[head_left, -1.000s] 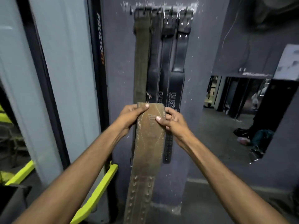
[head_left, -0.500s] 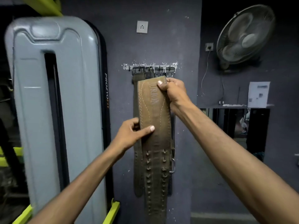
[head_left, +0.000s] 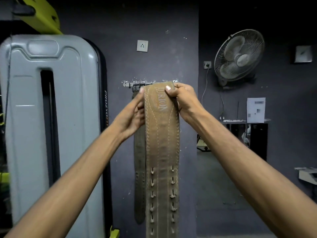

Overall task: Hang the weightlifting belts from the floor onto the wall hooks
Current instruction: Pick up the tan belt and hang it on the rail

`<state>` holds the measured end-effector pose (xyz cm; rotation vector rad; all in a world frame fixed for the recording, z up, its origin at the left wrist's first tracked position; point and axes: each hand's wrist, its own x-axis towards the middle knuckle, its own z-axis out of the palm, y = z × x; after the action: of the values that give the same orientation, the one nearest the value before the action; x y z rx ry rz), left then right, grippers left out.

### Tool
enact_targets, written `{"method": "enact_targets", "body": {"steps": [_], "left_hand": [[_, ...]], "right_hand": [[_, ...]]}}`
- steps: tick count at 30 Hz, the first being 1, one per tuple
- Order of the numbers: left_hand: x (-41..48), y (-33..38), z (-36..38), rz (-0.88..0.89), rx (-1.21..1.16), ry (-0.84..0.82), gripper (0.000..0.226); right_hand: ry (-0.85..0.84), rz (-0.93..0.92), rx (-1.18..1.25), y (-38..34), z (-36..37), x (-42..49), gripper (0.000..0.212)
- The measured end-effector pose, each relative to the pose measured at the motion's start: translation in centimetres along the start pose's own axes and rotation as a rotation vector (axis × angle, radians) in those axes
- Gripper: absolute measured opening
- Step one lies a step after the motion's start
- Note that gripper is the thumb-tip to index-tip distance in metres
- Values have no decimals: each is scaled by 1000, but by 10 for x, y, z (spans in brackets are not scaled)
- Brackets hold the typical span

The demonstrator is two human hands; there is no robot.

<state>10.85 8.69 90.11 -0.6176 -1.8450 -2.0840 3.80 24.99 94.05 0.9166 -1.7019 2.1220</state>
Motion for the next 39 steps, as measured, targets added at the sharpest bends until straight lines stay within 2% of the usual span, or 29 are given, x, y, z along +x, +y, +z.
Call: {"method": "enact_targets", "body": {"steps": [4, 8, 11, 13, 16, 19, 21, 22, 24, 27, 29, 31, 34, 36, 39], "left_hand": [[26, 24, 10, 50, -140, 170, 31], [37, 23, 13, 41, -156, 206, 9], [41, 25, 11, 114, -143, 196, 4], [40, 27, 11, 154, -93, 185, 6], [36, 24, 13, 205, 47, 161, 8], [33, 22, 9, 211, 112, 163, 7], [30, 19, -1, 205, 150, 158, 18], [29, 16, -7, 207, 172, 148, 26], [25, 10, -17, 213, 206, 117, 39], [18, -1, -31, 203, 227, 72, 51], [15, -5, -39, 154, 175, 57, 46], [14, -3, -43, 28, 97, 66, 35], [19, 7, -43, -146, -4, 130, 36], [26, 13, -43, -168, -45, 146, 39], [32, 21, -37, -137, -65, 152, 24]], "right_hand": [[-104, -53, -50, -6, -2, -18, 24], [-229, -92, -162, 2, -19, -45, 40], [-385, 7, -292, 43, -33, -79, 48], [-494, 115, -371, 67, -39, -94, 46], [-591, 165, -443, 70, -43, -81, 51], [-634, 205, -238, 56, -38, -45, 70], [-552, 243, 21, 41, -32, -21, 90], [-484, 275, 133, 33, -28, -10, 94], [-362, 350, 271, 20, -21, 5, 84], [-191, 369, 277, 16, -2, 15, 42], [-135, 349, 302, 18, 11, 15, 22], [-150, 317, 328, 23, 18, 14, 3], [-180, 128, 174, 31, 22, 3, 18], [-192, 11, 132, 31, 21, -8, 24], [-275, -43, 129, 30, 10, -12, 30]]}}
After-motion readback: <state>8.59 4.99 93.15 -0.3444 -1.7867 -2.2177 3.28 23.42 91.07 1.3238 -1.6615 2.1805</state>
